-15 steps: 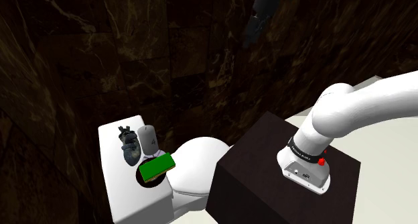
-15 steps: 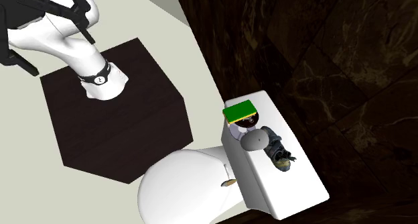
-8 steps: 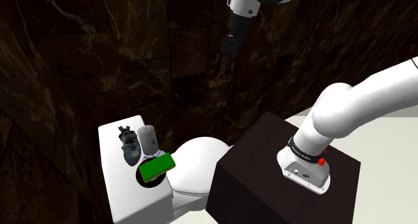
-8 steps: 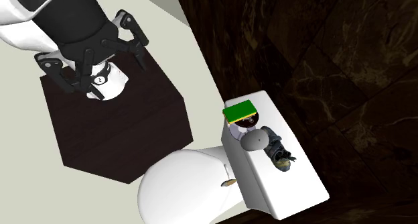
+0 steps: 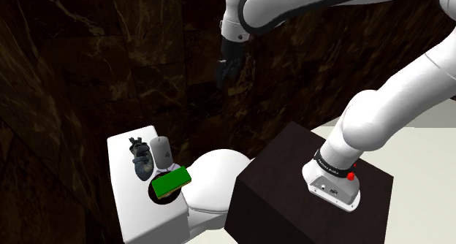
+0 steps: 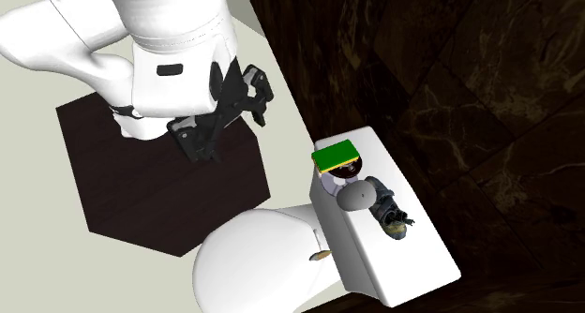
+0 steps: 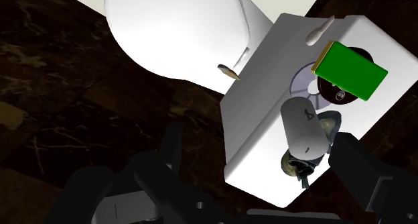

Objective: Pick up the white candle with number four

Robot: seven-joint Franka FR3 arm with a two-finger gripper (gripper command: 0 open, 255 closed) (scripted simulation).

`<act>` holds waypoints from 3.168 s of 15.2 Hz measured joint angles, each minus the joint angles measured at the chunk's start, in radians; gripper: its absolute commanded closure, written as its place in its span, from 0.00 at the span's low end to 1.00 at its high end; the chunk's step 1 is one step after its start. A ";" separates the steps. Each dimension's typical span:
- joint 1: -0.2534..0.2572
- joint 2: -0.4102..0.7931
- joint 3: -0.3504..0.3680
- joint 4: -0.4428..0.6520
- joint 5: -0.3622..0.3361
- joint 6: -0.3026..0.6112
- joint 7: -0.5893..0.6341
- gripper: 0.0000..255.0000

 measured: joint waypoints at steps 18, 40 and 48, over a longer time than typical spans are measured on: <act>0.107 0.669 0.108 0.349 -0.198 0.223 0.272 0.00; 0.245 1.113 0.061 0.710 -0.304 0.256 0.365 1.00; 0.244 1.103 0.062 0.707 -0.302 0.248 0.365 1.00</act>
